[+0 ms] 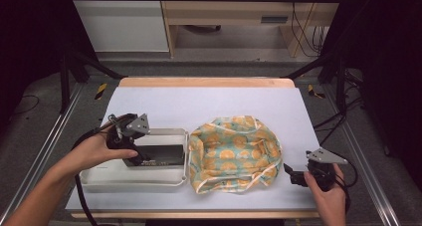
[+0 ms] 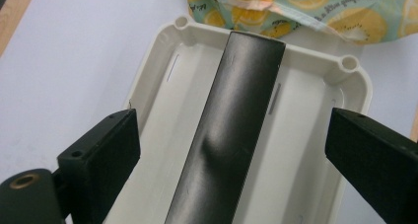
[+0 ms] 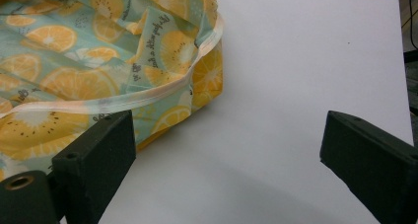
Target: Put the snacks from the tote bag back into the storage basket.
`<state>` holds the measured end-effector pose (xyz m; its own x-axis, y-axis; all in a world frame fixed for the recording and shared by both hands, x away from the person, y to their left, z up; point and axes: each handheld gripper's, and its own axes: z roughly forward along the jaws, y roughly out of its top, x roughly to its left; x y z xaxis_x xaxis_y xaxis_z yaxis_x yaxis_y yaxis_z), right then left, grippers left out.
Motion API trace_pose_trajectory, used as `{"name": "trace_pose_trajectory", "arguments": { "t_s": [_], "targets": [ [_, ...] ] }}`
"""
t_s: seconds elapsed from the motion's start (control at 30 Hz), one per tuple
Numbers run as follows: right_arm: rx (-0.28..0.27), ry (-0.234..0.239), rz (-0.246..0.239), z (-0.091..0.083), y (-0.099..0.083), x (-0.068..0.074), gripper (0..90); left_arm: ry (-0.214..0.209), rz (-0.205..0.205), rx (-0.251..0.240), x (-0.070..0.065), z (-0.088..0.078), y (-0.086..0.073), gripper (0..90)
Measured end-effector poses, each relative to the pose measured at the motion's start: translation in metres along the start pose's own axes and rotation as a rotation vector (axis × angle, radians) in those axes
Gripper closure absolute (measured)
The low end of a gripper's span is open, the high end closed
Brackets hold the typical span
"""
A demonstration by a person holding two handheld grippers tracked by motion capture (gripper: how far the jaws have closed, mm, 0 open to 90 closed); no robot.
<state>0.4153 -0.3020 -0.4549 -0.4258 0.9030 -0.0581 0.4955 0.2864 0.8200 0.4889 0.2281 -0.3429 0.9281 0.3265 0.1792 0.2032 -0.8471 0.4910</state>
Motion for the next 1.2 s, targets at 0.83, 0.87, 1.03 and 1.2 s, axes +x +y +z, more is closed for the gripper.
{"name": "trace_pose_trajectory", "arguments": {
  "t_s": [0.83,0.87,1.03,1.2],
  "targets": [
    [0.001,0.002,-0.002,0.000,0.000,0.000,7.3,0.108,-0.164,-0.165,-0.021,-0.003,-0.002,5.8],
    [0.002,0.002,-0.001,0.000,0.000,0.000,7.3,0.109,-0.164,-0.164,-0.022,-0.002,-0.003,5.8],
    [0.000,0.001,-0.002,0.000,0.000,0.000,7.3,0.116,-0.176,-0.191,-0.026,0.000,-0.007,5.8],
    [-0.001,0.000,-0.006,0.000,0.000,0.000,7.3,0.137,-0.188,-0.199,-0.030,0.003,-0.012,5.8]
  ]
}}
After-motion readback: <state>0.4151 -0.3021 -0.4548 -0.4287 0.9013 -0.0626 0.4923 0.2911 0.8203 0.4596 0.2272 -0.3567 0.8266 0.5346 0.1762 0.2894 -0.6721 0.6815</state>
